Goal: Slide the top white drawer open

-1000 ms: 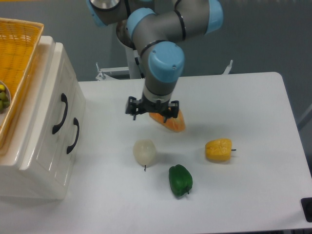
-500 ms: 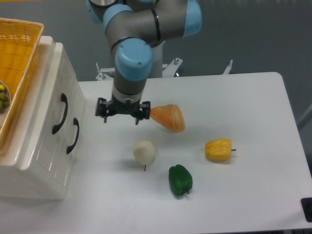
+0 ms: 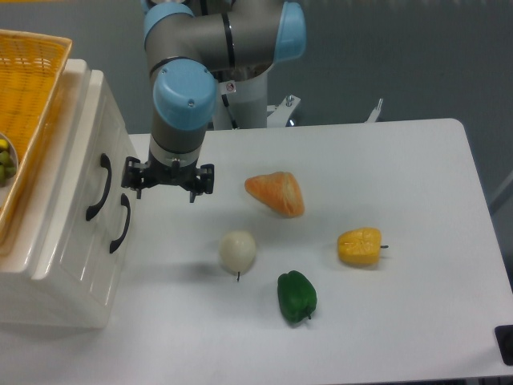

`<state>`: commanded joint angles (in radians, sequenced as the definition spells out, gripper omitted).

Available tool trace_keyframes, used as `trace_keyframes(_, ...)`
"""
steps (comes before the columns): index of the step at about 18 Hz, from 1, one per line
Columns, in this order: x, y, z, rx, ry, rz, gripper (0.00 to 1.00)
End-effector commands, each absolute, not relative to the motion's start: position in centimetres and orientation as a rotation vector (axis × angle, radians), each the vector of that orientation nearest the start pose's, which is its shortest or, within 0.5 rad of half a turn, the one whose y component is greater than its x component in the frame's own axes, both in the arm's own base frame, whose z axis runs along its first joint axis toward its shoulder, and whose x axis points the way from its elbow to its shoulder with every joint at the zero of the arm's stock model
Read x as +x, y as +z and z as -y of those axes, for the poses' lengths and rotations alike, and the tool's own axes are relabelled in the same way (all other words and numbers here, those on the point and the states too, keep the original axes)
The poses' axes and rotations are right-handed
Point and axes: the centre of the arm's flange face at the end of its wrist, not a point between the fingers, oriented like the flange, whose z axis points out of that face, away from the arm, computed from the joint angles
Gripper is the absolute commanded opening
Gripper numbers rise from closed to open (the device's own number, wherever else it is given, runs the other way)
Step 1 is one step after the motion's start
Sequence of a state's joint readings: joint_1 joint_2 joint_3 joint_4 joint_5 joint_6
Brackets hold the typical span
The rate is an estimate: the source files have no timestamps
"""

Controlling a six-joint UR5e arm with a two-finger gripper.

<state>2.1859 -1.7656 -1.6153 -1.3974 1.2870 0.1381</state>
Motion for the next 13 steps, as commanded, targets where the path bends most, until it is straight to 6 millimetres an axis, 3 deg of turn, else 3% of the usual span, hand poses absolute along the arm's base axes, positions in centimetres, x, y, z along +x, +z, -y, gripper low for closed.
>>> trace_keyframes(13, -17.94, 39.18, -55.39, -2.951, -0.497, 0.688, 1.00)
